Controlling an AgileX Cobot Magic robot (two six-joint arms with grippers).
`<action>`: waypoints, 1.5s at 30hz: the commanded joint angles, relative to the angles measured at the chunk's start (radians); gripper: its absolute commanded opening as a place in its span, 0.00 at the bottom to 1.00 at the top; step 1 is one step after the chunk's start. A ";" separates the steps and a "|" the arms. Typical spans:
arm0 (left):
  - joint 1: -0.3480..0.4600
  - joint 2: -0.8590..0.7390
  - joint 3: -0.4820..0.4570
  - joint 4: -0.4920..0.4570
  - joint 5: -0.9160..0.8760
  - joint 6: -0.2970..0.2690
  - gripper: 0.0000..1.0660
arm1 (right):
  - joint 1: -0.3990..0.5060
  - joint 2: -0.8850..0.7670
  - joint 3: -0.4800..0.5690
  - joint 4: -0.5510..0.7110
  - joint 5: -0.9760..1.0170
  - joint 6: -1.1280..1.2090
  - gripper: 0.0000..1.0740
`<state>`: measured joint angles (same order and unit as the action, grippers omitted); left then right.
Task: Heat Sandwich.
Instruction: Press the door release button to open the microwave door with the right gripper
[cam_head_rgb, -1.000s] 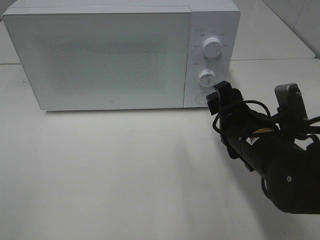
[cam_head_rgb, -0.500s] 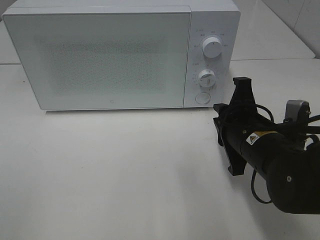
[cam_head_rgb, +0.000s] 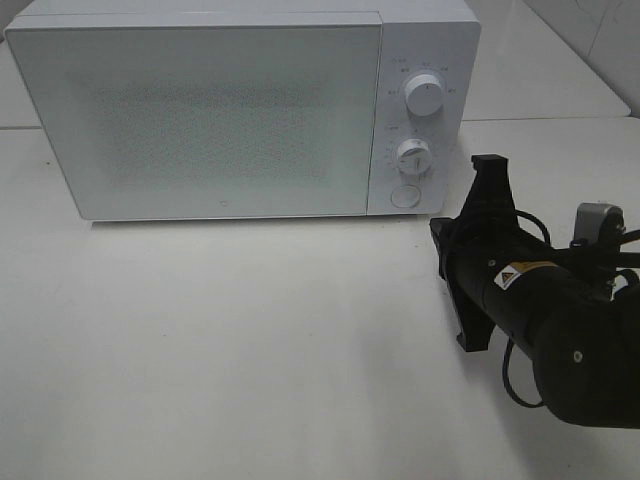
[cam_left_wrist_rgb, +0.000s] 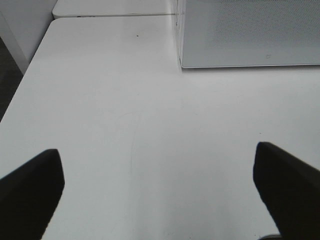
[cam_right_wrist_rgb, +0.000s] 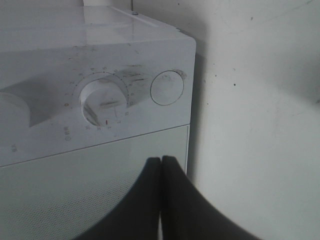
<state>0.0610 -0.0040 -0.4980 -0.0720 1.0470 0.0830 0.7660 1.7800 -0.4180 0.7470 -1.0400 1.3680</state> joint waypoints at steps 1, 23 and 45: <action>0.004 -0.025 0.004 -0.004 -0.010 -0.008 0.92 | -0.015 0.027 -0.027 -0.017 0.014 0.013 0.00; 0.004 -0.025 0.004 -0.004 -0.010 -0.008 0.92 | -0.194 0.212 -0.258 -0.184 0.144 0.069 0.00; 0.004 -0.025 0.004 -0.004 -0.010 -0.008 0.92 | -0.244 0.342 -0.433 -0.200 0.187 0.053 0.00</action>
<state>0.0610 -0.0040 -0.4980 -0.0720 1.0470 0.0830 0.5320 2.1220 -0.8420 0.5440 -0.8560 1.4400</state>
